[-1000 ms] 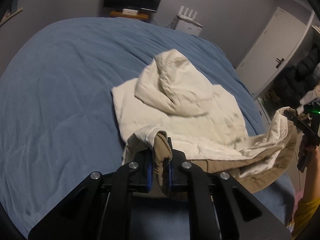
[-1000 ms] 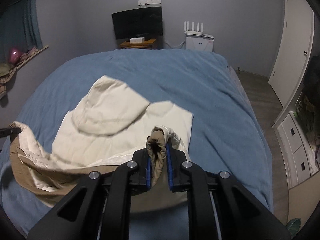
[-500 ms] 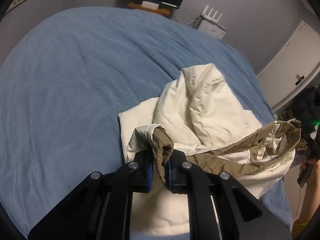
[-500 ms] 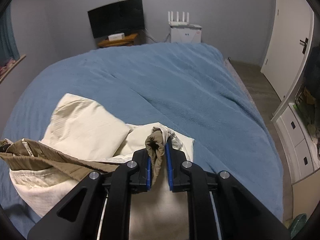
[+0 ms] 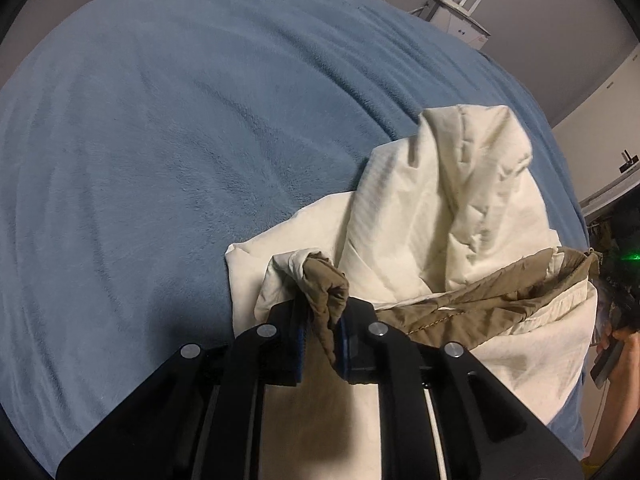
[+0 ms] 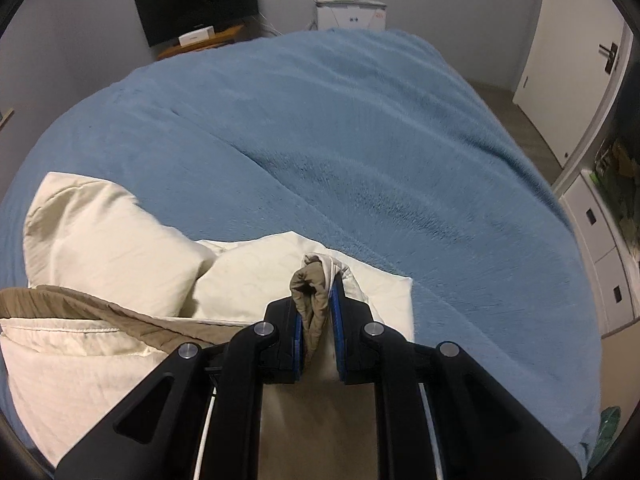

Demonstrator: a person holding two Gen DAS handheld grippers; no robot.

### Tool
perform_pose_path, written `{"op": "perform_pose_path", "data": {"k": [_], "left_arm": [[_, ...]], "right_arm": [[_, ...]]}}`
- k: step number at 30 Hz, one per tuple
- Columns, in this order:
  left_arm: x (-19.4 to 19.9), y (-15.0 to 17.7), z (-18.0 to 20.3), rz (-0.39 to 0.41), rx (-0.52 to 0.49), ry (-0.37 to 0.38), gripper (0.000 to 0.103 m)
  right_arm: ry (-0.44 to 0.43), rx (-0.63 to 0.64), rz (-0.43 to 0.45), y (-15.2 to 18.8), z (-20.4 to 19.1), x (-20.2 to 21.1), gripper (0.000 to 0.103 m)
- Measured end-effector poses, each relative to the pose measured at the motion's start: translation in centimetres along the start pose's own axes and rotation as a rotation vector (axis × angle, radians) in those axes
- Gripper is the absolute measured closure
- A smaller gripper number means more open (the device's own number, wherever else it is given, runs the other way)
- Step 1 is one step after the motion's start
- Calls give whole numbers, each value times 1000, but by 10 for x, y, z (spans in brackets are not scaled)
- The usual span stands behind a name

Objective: Fold large clothes
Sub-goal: 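Lift the hem with both grippers and fold it over toward the hood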

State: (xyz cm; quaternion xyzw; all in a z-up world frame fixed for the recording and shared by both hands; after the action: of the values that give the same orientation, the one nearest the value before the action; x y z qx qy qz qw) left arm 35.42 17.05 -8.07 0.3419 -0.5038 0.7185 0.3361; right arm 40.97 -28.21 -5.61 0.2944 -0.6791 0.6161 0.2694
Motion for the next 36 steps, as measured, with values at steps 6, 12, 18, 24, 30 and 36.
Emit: {"op": "perform_pose_path", "data": {"k": [6,12,18,24,30,36], "left_arm": [[0,5,-1,0,8,2,85],[35,13,6,69,-27,-4,29],[92,34,28,183,-97,43,15],[95,107,79,163,-228,67,14],[71,158,124,134,-319,69,14],[39,137,133,135,-324,17,12]], "right_arm": [[8,0,-13,11,-3,-8,92],[-104,-23,71,13,-12,33,53],[-178,91,140,45,-33,95,42],[-245,183,109,113,-61,129,40],[-276,227,82,155,-86,134,40],[-256,246,78,139,-104,108,38]]}}
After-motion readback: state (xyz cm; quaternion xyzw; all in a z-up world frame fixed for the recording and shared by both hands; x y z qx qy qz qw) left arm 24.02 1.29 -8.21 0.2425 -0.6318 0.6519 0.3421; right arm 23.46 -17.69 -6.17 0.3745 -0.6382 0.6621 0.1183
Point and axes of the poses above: each gripper's, at about its wrist camera, not at the fingertips, and x roughly against the way its jaws point, z to its right, y to its underside, the point moved 10 cm from there along -x, roughly the way its jaws point, and after that the axes turned 9 degrees about z, right-handed, at the moved point
